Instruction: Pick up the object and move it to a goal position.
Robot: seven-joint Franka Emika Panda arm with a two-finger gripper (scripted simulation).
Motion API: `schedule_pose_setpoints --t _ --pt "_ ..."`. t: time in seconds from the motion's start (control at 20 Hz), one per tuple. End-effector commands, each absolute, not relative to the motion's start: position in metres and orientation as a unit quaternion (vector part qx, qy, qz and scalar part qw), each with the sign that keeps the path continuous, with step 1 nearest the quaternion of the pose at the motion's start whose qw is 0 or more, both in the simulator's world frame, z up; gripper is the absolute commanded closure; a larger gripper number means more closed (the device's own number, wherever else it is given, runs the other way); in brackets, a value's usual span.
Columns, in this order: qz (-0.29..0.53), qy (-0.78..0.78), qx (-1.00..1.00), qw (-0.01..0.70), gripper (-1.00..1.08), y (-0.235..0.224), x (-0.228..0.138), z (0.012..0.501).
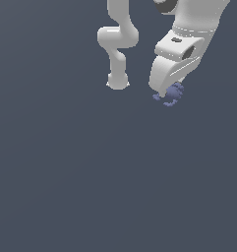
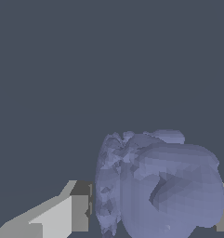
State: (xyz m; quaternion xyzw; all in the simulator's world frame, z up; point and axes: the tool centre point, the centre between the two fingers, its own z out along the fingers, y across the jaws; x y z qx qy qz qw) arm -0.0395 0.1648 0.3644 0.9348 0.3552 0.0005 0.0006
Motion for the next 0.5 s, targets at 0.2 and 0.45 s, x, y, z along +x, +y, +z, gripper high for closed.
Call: schedule_pose_setpoints --t 0.2,0.45 --pt "0.000 0.354 0.935 0.000 1.08 0.181 -0.045 0.389" --pt "0.000 0.354 0.935 0.000 1.08 0.183 -0.044 0.391"
